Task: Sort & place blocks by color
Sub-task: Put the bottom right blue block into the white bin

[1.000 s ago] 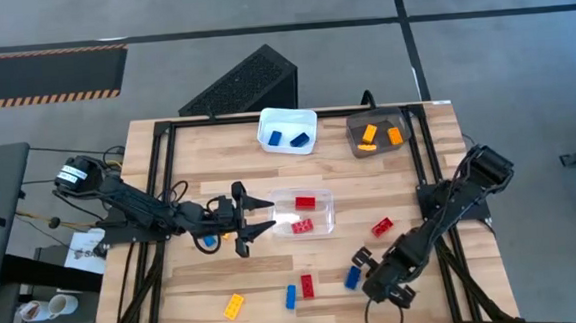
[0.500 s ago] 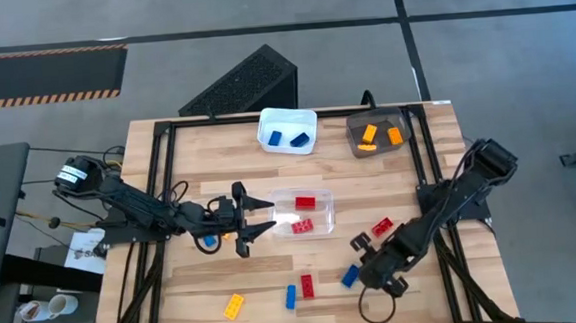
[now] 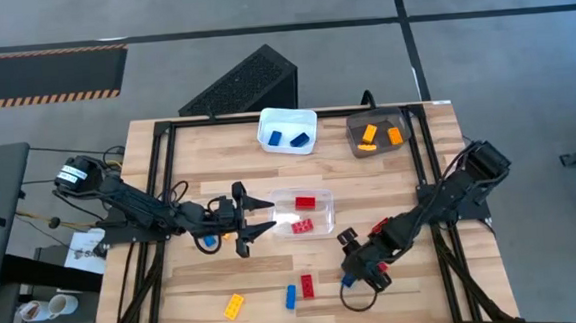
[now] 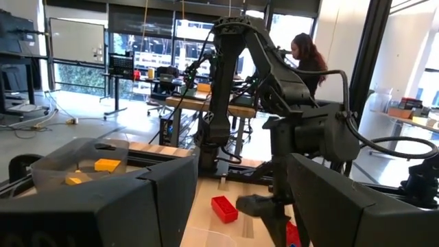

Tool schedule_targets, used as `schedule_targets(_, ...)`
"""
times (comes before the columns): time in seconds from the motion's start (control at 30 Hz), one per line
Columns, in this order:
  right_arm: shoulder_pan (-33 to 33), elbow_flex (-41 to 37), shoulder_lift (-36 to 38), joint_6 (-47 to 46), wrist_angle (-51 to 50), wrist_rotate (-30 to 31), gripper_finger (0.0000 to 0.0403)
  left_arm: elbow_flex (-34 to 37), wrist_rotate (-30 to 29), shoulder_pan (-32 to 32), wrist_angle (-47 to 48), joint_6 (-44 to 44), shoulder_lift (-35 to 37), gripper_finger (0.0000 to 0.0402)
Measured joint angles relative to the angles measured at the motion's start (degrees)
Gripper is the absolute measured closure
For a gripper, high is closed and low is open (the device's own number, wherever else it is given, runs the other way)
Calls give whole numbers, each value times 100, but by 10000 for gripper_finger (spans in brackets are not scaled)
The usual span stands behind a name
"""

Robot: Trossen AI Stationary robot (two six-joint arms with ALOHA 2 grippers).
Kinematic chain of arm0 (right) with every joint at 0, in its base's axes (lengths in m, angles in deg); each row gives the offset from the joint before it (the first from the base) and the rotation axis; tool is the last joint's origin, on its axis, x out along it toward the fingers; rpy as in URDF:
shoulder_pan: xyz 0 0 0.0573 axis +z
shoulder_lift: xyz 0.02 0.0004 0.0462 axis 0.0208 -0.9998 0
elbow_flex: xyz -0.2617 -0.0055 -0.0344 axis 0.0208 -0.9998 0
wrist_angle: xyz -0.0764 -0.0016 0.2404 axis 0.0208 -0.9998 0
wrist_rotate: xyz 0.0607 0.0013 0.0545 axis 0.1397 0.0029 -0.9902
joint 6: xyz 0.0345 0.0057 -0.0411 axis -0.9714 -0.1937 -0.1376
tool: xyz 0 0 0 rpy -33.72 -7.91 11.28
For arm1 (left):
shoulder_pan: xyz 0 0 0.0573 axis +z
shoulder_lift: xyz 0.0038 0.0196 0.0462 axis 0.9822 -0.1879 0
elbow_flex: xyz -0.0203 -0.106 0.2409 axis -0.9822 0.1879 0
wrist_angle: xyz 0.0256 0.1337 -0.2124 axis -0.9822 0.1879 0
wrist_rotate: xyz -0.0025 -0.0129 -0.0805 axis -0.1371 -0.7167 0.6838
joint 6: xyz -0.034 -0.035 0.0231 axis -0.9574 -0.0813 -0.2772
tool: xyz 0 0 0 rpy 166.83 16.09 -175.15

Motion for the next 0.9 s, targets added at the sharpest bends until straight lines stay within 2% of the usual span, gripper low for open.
schedule_targets(0.27, -41, 9, -27, 7, 338, -386, 153, 0, 10, -1, 26, -2, 0, 184)
schedule_targets(0.47, -48, 7, -25, -323, 507, -667, 153, 0, 14, -1, 27, -79, 0, 184)
schedule_targets(0.9, -122, 2, -25, -226, 94, -663, 153, 0, 29, -1, 27, -85, 0, 184)
